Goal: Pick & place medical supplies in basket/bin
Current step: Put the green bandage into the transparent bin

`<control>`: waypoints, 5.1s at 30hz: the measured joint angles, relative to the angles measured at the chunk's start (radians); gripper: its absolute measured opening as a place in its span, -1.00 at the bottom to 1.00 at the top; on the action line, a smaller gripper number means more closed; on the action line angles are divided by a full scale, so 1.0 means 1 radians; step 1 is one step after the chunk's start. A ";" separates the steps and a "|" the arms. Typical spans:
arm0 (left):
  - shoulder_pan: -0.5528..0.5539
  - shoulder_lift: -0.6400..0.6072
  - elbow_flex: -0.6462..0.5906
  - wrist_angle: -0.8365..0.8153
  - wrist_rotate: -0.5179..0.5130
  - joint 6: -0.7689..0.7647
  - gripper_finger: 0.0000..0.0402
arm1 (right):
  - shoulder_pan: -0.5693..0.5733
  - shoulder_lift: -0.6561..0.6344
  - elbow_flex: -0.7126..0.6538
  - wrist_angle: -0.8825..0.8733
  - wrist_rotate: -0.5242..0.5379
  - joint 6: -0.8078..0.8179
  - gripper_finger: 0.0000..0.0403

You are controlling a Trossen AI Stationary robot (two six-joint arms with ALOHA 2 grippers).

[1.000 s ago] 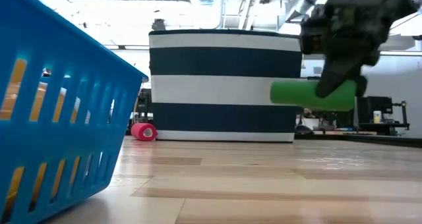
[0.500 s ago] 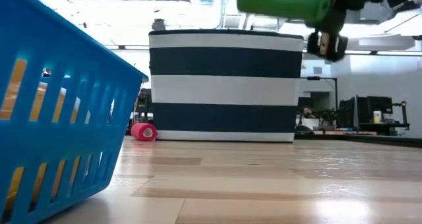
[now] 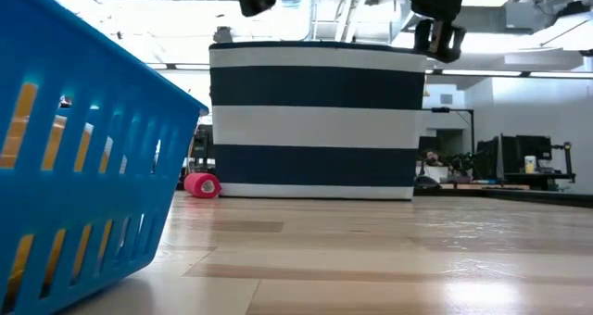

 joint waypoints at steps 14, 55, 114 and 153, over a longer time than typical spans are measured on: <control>0.070 0.069 0.000 0.029 -0.007 -0.015 0.99 | -0.012 0.001 0.001 0.007 0.004 -0.017 -0.49; 0.014 0.034 0.004 -0.010 -0.112 -0.070 0.25 | -0.017 0.000 0.002 0.056 0.028 -0.029 -0.49; -0.411 -0.303 0.003 -0.878 0.030 -0.172 -0.99 | -0.057 -0.002 0.004 0.096 0.030 0.027 0.45; -1.129 -0.136 0.004 -1.196 -0.546 -1.120 -0.98 | -0.056 0.000 0.003 0.124 0.057 0.120 0.45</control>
